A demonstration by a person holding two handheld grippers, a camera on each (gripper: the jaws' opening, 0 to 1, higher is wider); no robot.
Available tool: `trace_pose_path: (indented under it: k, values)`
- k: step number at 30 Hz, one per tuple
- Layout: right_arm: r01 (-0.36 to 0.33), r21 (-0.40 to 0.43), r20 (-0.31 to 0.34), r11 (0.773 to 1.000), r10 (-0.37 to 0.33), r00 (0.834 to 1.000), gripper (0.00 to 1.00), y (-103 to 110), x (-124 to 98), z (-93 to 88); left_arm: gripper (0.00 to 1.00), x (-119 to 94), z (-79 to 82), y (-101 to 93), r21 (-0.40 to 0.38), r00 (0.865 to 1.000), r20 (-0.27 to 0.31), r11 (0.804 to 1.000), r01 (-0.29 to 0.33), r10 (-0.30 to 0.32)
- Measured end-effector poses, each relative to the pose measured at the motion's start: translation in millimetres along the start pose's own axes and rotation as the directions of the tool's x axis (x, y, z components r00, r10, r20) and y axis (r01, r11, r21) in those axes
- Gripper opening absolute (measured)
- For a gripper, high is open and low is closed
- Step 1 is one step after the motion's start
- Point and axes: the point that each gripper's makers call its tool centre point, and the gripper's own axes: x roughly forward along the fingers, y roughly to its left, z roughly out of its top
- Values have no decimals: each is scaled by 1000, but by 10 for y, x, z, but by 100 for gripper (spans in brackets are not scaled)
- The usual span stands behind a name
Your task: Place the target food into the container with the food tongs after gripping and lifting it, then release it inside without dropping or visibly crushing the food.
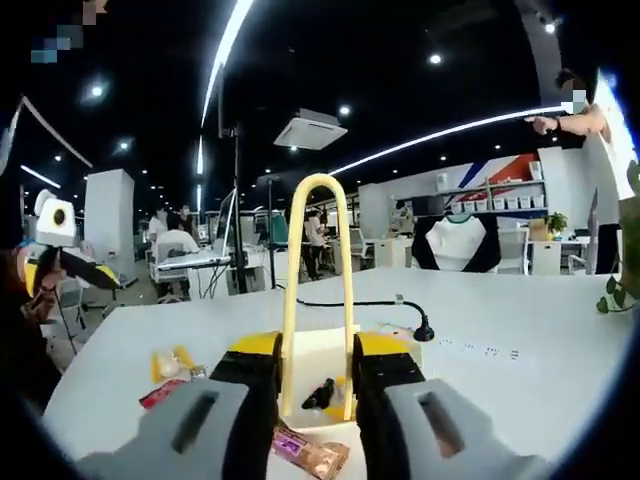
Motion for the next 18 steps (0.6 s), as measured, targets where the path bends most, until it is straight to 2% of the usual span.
trace_pose_path:
  k: [2,4,7,9,11,13,16,17,18]
  values:
    - [-41,-25,-1,999,41,999,24,88,-28,-49,84,-3,0,-1,1,1000,-1,1000,2,-2]
    - [-66,-63,33,996,69,997,25,143,-43,-60,84,-2,-10,5,11,1000,-10,1000,3,-3]
    - [-88,-72,35,994,91,995,25,172,-49,-131,82,9,-28,19,10,1000,-22,1000,3,-3]
    - [-124,-98,33,987,128,991,25,229,-49,-177,82,20,-37,37,10,1000,-28,1000,-1,1]
    - [-146,-146,59,978,156,986,25,263,-46,-178,81,38,-46,53,11,999,-35,1000,-3,3]
    - [-165,-128,43,978,172,984,25,257,-27,-251,80,60,-61,63,5,999,-43,1000,-4,4]
    - [-177,-142,18,974,181,983,24,233,-12,-354,79,86,-79,72,0,999,-51,1000,-5,5]
    - [-207,-129,48,970,214,976,24,264,-19,-351,78,95,-87,77,-3,998,-55,1000,-5,5]
    - [-221,-111,50,969,227,973,24,277,-22,-363,78,103,-95,85,-6,998,-58,1000,-6,6]
